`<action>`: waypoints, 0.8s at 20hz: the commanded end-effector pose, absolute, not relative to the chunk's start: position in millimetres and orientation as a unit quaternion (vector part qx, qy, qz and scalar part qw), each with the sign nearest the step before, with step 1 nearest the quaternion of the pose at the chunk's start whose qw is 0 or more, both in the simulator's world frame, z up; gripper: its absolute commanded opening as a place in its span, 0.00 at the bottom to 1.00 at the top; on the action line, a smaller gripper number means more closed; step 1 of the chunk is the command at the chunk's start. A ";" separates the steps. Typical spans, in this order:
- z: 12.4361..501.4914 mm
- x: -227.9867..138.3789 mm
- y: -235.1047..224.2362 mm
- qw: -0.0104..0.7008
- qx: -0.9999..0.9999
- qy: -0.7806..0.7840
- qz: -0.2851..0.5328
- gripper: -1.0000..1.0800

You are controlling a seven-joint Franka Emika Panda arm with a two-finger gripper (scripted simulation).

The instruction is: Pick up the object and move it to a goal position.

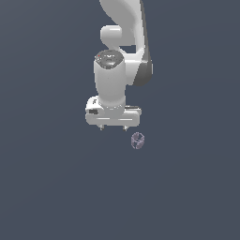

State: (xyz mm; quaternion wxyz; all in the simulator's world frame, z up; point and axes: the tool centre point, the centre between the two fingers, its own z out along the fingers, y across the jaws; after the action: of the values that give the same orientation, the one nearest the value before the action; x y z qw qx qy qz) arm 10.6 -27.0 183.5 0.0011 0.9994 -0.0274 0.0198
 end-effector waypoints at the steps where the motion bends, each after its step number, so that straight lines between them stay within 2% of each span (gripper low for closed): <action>1: 183.5 10.6 -27.0 0.001 0.999 -0.027 0.020 0.96; 16: 168.0 2.3 -33.8 -0.011 0.999 -0.042 0.004 0.96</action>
State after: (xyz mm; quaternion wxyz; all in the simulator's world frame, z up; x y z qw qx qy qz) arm 2.2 -34.9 168.1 -0.0108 0.9991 -0.0409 0.0037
